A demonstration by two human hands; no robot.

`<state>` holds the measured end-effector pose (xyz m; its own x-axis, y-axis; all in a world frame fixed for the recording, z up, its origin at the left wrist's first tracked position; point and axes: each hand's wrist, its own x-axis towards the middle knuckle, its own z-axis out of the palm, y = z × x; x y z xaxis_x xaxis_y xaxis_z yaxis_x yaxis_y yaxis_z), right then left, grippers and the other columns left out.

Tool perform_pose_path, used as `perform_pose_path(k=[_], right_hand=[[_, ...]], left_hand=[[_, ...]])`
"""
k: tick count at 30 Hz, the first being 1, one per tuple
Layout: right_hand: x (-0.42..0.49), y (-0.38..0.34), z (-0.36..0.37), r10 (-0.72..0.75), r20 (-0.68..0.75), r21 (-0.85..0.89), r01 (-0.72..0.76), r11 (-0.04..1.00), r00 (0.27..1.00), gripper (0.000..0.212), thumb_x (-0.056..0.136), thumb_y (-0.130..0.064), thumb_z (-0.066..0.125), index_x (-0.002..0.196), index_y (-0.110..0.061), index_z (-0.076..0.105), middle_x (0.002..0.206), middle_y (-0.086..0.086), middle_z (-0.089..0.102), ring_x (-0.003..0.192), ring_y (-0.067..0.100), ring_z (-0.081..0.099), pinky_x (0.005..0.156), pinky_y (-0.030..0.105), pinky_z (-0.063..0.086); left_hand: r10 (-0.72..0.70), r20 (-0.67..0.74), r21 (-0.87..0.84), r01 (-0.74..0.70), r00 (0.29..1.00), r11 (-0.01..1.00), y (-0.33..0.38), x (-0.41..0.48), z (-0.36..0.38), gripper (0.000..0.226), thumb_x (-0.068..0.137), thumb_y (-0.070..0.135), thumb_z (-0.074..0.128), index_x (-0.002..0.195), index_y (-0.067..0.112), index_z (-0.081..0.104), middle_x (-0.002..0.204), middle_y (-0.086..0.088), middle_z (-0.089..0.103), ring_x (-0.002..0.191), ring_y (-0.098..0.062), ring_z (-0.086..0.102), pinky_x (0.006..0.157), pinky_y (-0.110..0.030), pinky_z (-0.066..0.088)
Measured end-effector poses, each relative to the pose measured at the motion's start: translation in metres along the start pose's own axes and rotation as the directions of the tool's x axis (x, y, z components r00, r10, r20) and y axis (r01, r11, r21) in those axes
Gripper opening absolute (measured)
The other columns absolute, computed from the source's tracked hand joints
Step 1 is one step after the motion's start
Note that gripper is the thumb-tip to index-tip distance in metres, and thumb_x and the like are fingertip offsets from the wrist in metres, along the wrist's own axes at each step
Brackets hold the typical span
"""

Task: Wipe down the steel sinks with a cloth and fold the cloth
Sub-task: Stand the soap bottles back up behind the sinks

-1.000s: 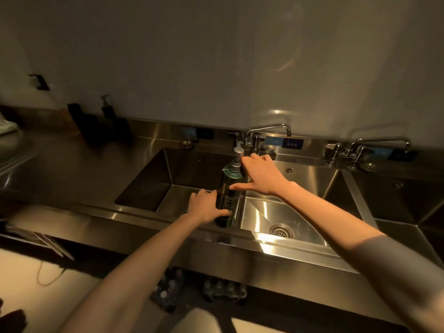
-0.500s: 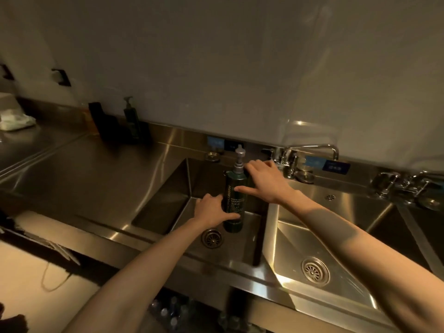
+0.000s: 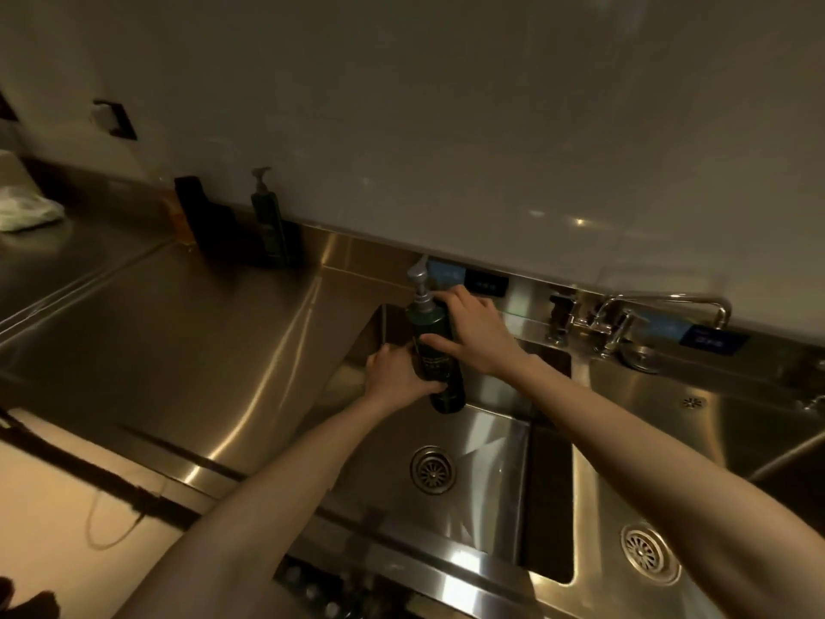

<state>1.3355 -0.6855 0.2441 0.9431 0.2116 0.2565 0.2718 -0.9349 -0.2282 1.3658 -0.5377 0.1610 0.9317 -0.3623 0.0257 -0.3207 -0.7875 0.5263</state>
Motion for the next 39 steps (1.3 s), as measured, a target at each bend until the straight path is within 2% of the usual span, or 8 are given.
perform_pose_path(k=[7, 9, 12, 16, 20, 24, 33, 39], right_hand=[[0.072, -0.052, 0.037, 0.099, -0.023, 0.017, -0.098, 0.995, 0.995, 0.064, 0.088, -0.049, 0.057, 0.138, -0.013, 0.038, 0.13, 0.005, 0.047, 0.117, 0.022, 0.05, 0.107, 0.039, 0.027], [0.093, -0.075, 0.049, 0.136, -0.035, 0.038, -0.135, 0.99, 0.99, 0.064, 0.088, -0.048, 0.057, 0.138, -0.013, 0.038, 0.132, 0.006, 0.046, 0.117, 0.023, 0.05, 0.107, 0.041, 0.028], [0.12, -0.102, 0.061, 0.16, -0.031, 0.028, -0.159, 0.987, 0.987, 0.063, 0.088, -0.047, 0.057, 0.137, -0.011, 0.039, 0.133, 0.008, 0.045, 0.116, 0.025, 0.05, 0.104, 0.041, 0.029], [0.152, -0.129, 0.073, 0.176, -0.028, -0.003, -0.176, 0.984, 0.984, 0.065, 0.089, -0.048, 0.055, 0.139, -0.012, 0.036, 0.136, 0.007, 0.043, 0.118, 0.024, 0.049, 0.103, 0.039, 0.029], [0.183, -0.135, 0.085, 0.187, 0.006, -0.054, -0.186, 0.981, 0.982, 0.064, 0.089, -0.052, 0.053, 0.139, -0.015, 0.037, 0.135, 0.005, 0.045, 0.118, 0.022, 0.05, 0.103, 0.038, 0.029], [0.21, -0.131, 0.098, 0.156, 0.04, -0.086, -0.152, 0.985, 0.987, 0.061, 0.088, -0.053, 0.053, 0.136, -0.016, 0.041, 0.132, 0.003, 0.049, 0.116, 0.02, 0.051, 0.1, 0.037, 0.03], [0.276, -0.143, 0.143, 0.18, 0.108, 0.02, -0.183, 0.983, 0.978, 0.058, 0.087, -0.044, 0.061, 0.133, -0.012, 0.044, 0.126, 0.008, 0.051, 0.101, 0.025, 0.058, 0.086, 0.037, 0.045], [0.332, -0.151, 0.173, 0.296, 0.099, 0.102, -0.306, 0.947, 0.95, 0.059, 0.085, -0.038, 0.066, 0.133, -0.011, 0.044, 0.127, 0.009, 0.05, 0.108, 0.026, 0.056, 0.087, 0.036, 0.046]], left_hand=[[0.02, 0.051, 0.031, -0.021, 0.999, 0.999, -0.089, 0.04, -0.059, 0.048, 0.065, 0.056, 0.07, 0.102, 0.027, 0.061, 0.102, 0.002, 0.066, 0.103, -0.02, 0.057, 0.091, -0.04, 0.044], [0.011, 0.094, 0.017, -0.013, 0.996, 1.0, -0.117, 0.053, -0.078, 0.054, 0.061, 0.064, 0.067, 0.1, 0.027, 0.061, 0.1, 0.002, 0.066, 0.102, -0.021, 0.058, 0.089, -0.042, 0.046], [-0.005, 0.069, -0.085, 0.011, 0.998, 0.996, -0.151, 0.066, -0.1, 0.065, 0.055, 0.069, 0.067, 0.102, 0.024, 0.062, 0.104, 0.0, 0.066, 0.103, -0.022, 0.057, 0.089, -0.042, 0.047], [0.054, 0.016, 0.073, -0.055, 0.998, 0.996, -0.185, 0.083, -0.126, 0.054, 0.069, 0.059, 0.071, 0.108, 0.022, 0.062, 0.111, -0.001, 0.063, 0.112, -0.024, 0.049, 0.093, -0.037, 0.037], [0.102, 0.038, 0.221, -0.108, 0.994, 0.969, -0.206, 0.099, -0.143, 0.055, 0.071, 0.065, 0.063, 0.106, 0.024, 0.062, 0.109, -0.001, 0.063, 0.111, -0.024, 0.05, 0.095, -0.037, 0.032], [0.075, 0.049, 0.284, -0.086, 0.996, 0.955, -0.223, 0.116, -0.148, 0.06, 0.073, 0.066, 0.061, 0.114, 0.022, 0.058, 0.116, -0.002, 0.06, 0.116, -0.024, 0.047, 0.1, -0.038, 0.03], [-0.012, 0.062, 0.177, 0.001, 0.998, 0.984, -0.283, 0.16, -0.147, 0.051, 0.073, 0.061, 0.064, 0.111, 0.027, 0.059, 0.112, 0.001, 0.065, 0.113, -0.024, 0.051, 0.096, -0.041, 0.033], [0.067, 0.116, 0.204, -0.09, 0.991, 0.975, -0.325, 0.215, -0.16, 0.05, 0.076, 0.057, 0.062, 0.113, 0.024, 0.058, 0.115, 0.0, 0.063, 0.115, -0.023, 0.051, 0.096, -0.041, 0.033]])
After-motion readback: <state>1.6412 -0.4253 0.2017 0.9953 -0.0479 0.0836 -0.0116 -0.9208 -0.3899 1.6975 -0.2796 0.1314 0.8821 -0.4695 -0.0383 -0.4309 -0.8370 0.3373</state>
